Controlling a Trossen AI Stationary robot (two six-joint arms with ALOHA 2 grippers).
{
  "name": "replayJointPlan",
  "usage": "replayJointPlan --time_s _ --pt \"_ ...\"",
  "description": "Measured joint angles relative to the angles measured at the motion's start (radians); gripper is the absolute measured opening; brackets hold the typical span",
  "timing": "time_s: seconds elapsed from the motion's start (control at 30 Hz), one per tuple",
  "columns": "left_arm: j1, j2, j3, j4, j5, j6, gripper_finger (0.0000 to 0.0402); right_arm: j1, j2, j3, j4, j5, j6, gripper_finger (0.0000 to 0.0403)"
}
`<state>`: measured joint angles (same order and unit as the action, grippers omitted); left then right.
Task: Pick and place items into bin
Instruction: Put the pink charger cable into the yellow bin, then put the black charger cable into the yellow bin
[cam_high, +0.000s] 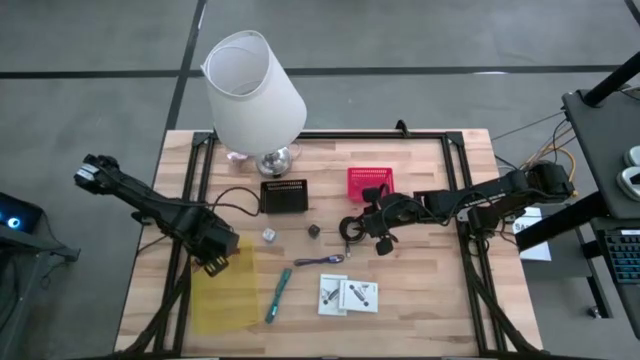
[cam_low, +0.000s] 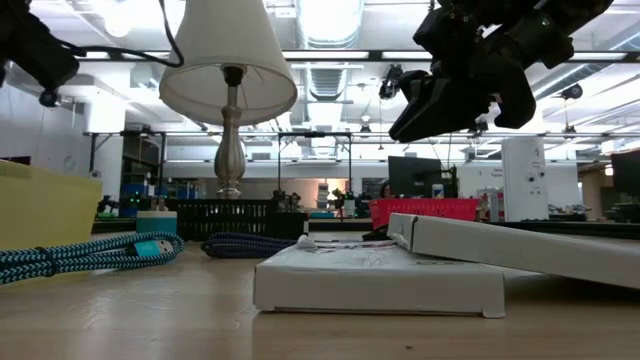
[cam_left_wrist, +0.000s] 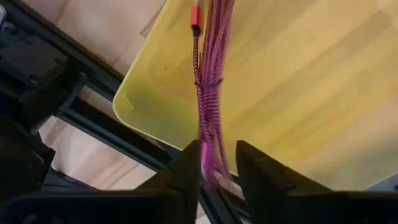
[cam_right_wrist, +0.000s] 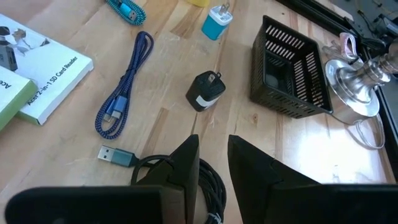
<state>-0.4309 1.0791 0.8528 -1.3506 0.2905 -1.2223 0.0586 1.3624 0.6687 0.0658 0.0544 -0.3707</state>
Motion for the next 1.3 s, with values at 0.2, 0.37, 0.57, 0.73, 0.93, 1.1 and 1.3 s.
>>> replayJointPlan --time_s 0.2,0.37,0.57,0.73,0.93,1.1,1.3 --pt "0.001 0.0 0.0 -0.001 0.0 -0.003 0.0148 -0.001 0.0 0.0 0.0 0.0 0.0 0.0073" --pt "0.001 0.0 0.0 0.0 0.0 -0.004 0.0176 -0.001 0.0 0.0 0.001 0.0 -0.001 0.0073" --pt "0.004 0.0 0.0 0.03 -0.022 -0.004 0.018 -0.001 0.0 0.0 0.02 0.0 -0.009 0.0073" --pt "0.006 0.0 0.0 0.121 -0.087 -0.003 0.018 0.0 0.0 0.0 0.052 0.0 -0.029 0.0073" --pt "0.017 0.001 0.0 0.256 -0.227 -0.002 0.018 0.0 0.0 0.0 0.054 0.0 -0.03 0.0073" --pt "0.042 0.0 0.0 0.356 -0.372 0.004 0.018 0.0 0.0 0.0 0.062 0.0 -0.03 0.0073" --pt "0.051 0.0 0.0 0.495 -0.591 0.227 0.018 0.0 0.0 0.0 0.082 0.0 -0.034 0.0073"
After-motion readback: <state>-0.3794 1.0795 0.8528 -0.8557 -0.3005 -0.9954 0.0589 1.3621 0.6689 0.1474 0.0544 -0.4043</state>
